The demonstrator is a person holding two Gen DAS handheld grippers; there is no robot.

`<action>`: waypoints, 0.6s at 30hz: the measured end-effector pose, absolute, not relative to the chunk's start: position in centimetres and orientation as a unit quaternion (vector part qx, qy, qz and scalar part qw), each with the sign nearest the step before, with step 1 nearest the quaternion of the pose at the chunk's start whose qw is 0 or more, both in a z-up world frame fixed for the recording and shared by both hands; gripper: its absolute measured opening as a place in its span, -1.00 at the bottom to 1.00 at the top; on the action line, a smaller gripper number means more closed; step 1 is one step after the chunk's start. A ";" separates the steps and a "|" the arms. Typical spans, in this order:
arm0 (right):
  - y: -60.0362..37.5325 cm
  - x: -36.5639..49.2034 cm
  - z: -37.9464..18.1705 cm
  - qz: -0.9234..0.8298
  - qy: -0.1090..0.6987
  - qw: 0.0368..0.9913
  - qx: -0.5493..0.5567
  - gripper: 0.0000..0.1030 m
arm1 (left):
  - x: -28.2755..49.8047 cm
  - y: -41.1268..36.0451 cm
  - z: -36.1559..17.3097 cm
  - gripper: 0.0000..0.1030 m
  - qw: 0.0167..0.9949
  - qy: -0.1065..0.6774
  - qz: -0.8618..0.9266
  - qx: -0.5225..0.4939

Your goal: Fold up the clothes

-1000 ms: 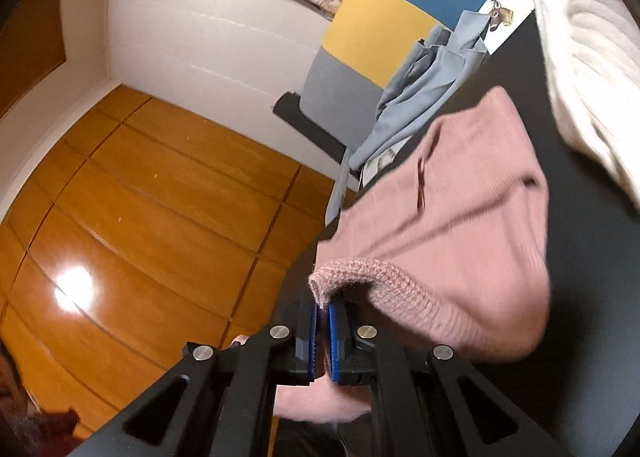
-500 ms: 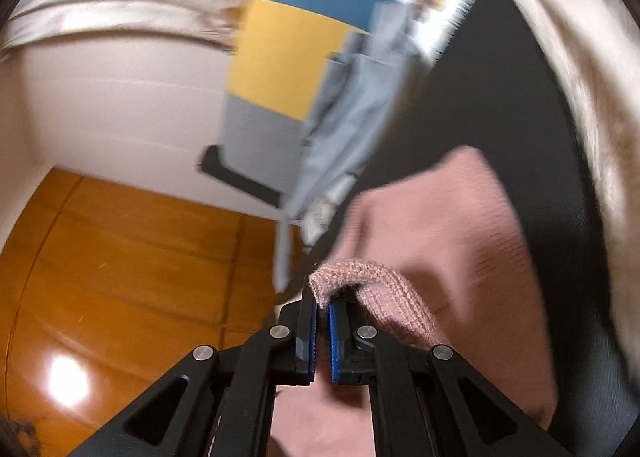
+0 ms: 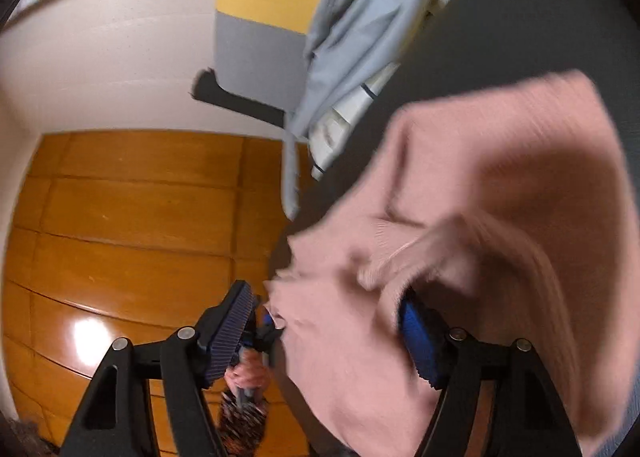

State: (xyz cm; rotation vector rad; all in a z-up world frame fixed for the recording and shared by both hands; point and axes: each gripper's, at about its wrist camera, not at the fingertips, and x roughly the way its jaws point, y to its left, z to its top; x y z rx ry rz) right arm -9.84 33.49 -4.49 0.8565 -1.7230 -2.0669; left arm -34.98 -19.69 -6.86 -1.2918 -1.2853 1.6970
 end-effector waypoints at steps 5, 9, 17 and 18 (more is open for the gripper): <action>37.1 -9.6 -6.2 -0.716 -0.662 0.088 0.204 0.44 | -34.3 -21.8 -6.9 -0.37 0.245 -0.473 0.713 -0.456; 36.9 -8.0 -6.1 -0.735 -0.643 0.086 0.199 0.44 | -30.6 -21.4 -5.2 -0.37 0.256 -0.344 0.804 -0.411; 25.5 -7.1 -1.9 -0.915 -0.180 -0.051 0.357 0.44 | -26.1 -18.4 -6.9 -0.40 0.218 -0.141 0.882 -0.393; 24.4 -7.1 -2.8 -0.914 -0.127 -0.067 0.380 0.43 | -25.9 -18.8 -6.9 -0.46 0.211 -0.145 0.883 -0.392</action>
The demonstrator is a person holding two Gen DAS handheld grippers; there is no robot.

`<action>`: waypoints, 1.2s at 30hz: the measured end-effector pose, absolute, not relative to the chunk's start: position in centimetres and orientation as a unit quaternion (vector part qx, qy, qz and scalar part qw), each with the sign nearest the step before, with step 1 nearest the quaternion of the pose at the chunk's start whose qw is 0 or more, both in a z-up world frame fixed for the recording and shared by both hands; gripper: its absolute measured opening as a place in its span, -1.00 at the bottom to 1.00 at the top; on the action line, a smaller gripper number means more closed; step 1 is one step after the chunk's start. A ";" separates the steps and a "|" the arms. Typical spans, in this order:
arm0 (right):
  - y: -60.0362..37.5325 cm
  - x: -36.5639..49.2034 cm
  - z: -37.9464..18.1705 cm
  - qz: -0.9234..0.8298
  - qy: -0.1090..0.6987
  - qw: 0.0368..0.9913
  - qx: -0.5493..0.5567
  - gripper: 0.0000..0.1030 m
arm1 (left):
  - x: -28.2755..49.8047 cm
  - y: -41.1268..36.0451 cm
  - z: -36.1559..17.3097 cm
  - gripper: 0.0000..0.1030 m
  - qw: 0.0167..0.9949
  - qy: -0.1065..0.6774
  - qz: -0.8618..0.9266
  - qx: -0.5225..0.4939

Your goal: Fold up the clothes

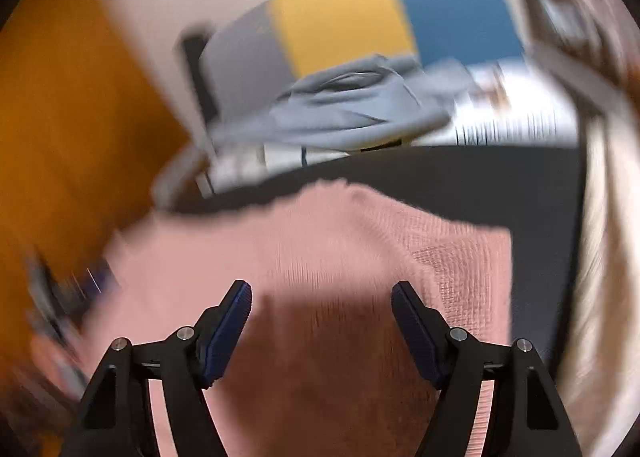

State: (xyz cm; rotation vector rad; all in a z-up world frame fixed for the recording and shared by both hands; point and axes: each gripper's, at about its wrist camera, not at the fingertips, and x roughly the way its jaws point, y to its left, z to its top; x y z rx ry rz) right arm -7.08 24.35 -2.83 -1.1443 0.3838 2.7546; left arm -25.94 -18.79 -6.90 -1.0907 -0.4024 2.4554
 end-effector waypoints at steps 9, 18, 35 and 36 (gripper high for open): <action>21.9 -2.5 -4.6 0.897 0.069 0.106 -0.423 0.45 | -20.3 -20.0 -6.8 -0.52 0.220 -0.088 0.878 -0.416; 16.3 6.6 -3.8 0.907 0.092 0.084 -0.403 0.50 | -8.7 -24.0 -5.3 -0.52 0.233 -0.098 0.878 -0.407; 18.8 0.3 -3.5 0.887 0.108 0.064 -0.444 -0.91 | -12.6 -18.4 -7.1 -0.41 0.275 -0.147 0.860 -0.405; 18.7 -0.1 -3.7 0.887 0.098 0.068 -0.447 -0.92 | -12.6 -18.8 -7.2 -0.41 0.281 -0.160 0.856 -0.404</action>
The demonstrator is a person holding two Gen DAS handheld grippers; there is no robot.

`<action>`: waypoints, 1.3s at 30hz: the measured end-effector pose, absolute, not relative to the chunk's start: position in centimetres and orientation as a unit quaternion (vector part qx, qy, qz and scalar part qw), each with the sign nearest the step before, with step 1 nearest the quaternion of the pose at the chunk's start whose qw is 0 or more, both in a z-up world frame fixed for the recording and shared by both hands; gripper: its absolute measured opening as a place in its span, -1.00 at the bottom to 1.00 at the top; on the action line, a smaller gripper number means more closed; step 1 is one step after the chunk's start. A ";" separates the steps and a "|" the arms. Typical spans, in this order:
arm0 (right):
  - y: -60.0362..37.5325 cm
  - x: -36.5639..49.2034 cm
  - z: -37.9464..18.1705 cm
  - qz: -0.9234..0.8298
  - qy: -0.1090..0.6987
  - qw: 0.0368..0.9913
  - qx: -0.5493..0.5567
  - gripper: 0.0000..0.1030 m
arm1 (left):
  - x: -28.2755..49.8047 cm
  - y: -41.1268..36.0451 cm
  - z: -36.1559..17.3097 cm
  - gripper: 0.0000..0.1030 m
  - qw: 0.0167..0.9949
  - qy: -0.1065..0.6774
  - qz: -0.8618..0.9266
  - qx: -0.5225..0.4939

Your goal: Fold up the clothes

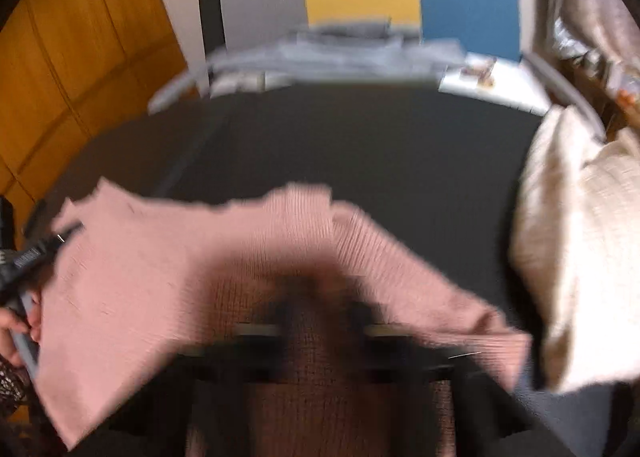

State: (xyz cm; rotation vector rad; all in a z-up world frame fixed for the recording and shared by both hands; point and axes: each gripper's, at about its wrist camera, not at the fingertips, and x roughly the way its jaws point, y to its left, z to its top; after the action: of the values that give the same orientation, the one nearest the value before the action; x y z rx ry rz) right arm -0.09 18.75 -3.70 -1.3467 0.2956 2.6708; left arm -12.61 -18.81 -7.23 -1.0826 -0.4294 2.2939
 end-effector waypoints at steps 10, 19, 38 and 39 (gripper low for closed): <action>21.4 0.8 -4.3 0.883 0.056 0.178 -0.431 -0.78 | -12.9 -19.2 -7.3 -0.42 0.292 -0.177 0.851 -0.400; 21.3 9.4 2.0 0.919 0.151 0.193 -0.311 -0.31 | -13.1 -19.5 -7.5 -0.42 0.296 -0.184 0.849 -0.398; 15.2 9.8 -1.2 0.895 0.066 0.221 -0.381 -0.90 | -11.9 -20.7 -5.1 -0.43 0.279 -0.139 0.865 -0.394; 14.4 9.6 0.2 0.907 0.065 0.215 -0.356 -0.77 | -11.5 -21.5 -4.8 -0.42 0.274 -0.140 0.871 -0.382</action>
State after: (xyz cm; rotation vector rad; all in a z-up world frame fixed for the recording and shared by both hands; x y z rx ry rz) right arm 9.61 14.38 0.23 -0.9879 0.1794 2.5142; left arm -11.51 -21.46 -4.82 -1.0282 -0.3767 2.3440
